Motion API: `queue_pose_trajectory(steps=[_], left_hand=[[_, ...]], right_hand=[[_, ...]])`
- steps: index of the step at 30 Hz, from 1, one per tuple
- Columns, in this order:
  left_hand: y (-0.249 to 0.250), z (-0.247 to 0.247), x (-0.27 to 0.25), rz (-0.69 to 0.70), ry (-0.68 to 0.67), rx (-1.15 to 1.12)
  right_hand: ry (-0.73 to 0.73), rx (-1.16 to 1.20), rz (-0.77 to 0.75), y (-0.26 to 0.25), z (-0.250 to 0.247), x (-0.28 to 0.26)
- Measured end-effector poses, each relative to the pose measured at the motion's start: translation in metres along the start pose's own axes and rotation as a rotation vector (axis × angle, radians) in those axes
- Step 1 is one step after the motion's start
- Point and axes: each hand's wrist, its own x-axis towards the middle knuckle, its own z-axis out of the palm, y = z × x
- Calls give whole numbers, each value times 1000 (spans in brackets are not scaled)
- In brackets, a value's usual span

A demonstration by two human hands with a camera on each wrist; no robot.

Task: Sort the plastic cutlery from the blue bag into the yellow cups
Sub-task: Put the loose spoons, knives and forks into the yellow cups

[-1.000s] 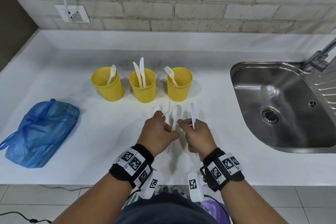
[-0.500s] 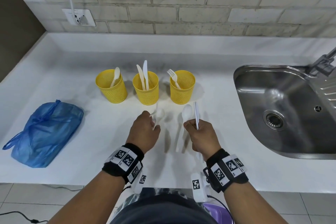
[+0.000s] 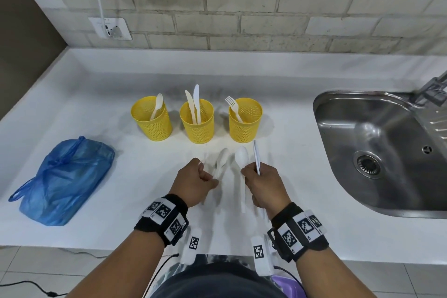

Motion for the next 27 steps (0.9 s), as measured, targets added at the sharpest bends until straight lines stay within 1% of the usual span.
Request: queue_pose_trajectory(steps=[3, 5, 7, 11, 16, 19, 22, 27], left_hand=[[7, 2, -10, 17, -38, -166], [12, 2, -16, 36, -55, -286], [17, -1, -20, 73, -57, -352], [23, -9, -26, 128, -50, -420], [23, -19, -31, 167, -9, -417], [21, -26, -32, 180, 5, -436], [20, -39, -29, 180, -9, -465], [15, -65, -24, 182, -56, -501]], right_hand=[[2, -6, -28, -7, 1, -2], [-6, -49, -79, -12, 3, -4], [-20, -117, -134, -17, 6, -3], [-54, -195, -228, -24, 10, -2], [-54, -294, -364, -31, 17, 0], [-61, -300, -381, -31, 25, 4], [-70, -294, -406, -36, 37, 7], [-160, -40, -293, -49, 61, 9]])
